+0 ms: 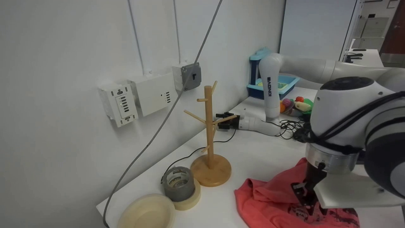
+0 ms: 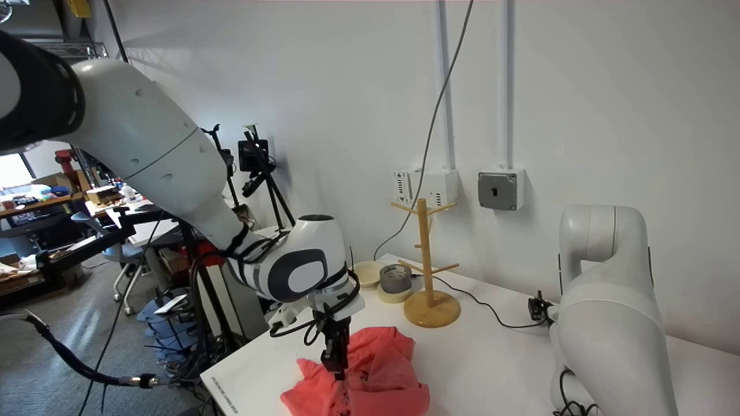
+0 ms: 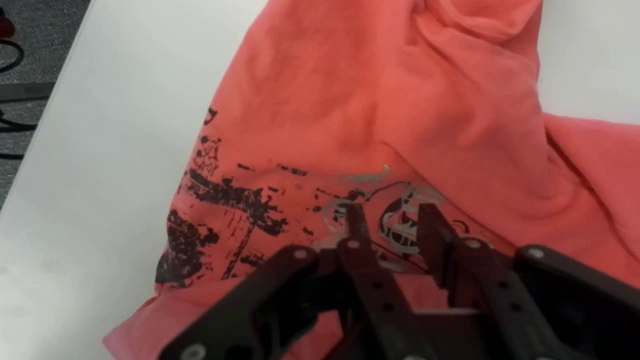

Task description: Fold the sweatshirt on the table then unfold it

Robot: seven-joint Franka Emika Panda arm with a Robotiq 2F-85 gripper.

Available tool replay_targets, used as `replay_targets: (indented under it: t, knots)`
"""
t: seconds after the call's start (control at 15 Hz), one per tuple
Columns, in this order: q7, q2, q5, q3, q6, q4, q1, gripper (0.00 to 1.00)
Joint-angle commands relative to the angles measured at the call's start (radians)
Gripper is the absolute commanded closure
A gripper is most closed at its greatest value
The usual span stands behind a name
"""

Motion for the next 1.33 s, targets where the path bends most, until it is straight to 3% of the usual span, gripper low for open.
replay_targets:
  t: [0.0,0.27,0.33,0.53,0.73,1.0,1.27]
  knots:
    - [-0.054,0.010,0.001,0.013,-0.016,0.026,-0.011,0.35]
    - [-0.094,0.051,0.010,0.029,0.091,0.054,-0.008,0.05]
    - [-0.112,0.063,0.015,0.036,0.125,0.062,-0.007,0.01]
    - [-0.167,0.104,0.043,0.061,0.214,0.092,-0.002,0.00]
    - [-0.126,0.161,0.053,0.031,0.301,0.135,0.039,0.00]
    - [-0.047,0.248,0.096,-0.057,0.394,0.214,0.116,0.00]
    - [0.035,0.317,0.124,-0.173,0.391,0.283,0.208,0.00]
